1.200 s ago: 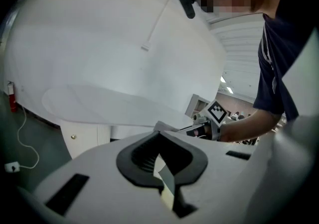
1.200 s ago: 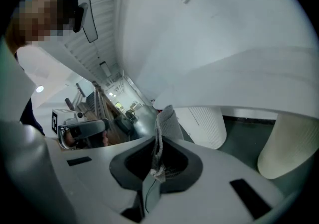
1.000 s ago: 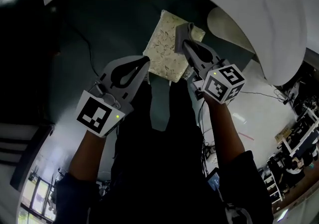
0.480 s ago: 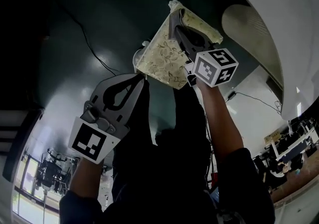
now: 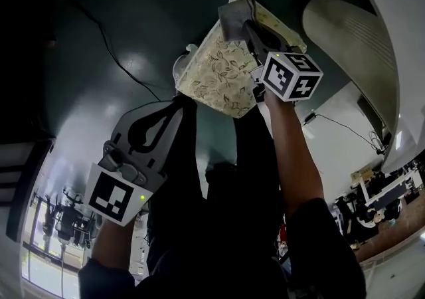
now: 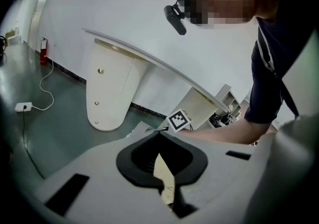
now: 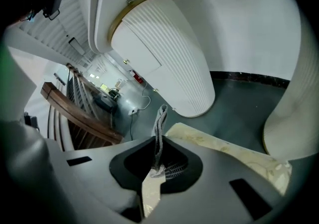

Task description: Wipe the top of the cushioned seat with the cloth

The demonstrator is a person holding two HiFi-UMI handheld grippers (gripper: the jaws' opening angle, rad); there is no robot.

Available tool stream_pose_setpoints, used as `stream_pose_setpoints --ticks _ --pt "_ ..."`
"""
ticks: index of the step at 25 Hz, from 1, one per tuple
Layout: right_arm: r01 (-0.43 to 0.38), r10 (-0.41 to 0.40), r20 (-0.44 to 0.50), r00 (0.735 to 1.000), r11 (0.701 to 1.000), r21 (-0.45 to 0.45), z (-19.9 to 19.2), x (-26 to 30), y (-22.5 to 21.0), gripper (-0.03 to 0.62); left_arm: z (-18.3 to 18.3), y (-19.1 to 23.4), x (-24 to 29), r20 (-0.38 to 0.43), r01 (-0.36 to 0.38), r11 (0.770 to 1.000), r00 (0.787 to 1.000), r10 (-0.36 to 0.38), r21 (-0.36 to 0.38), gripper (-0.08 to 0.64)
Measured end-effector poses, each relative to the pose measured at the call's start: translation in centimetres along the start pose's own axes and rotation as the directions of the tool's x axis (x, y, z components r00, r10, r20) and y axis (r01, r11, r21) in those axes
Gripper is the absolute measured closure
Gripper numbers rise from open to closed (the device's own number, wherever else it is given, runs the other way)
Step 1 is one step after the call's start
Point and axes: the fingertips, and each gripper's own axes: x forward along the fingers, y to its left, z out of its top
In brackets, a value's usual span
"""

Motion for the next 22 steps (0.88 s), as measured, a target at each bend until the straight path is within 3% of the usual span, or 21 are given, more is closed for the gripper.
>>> stream_pose_setpoints --ticks 22 --pt "0.179 -0.186 0.031 0.982 0.972 0.155 -4.0 -10.0 -12.4 0.56 0.9 -9.0 9.3 -0.11 0.178 0.979 0.98 -0.167 0.101 0.554"
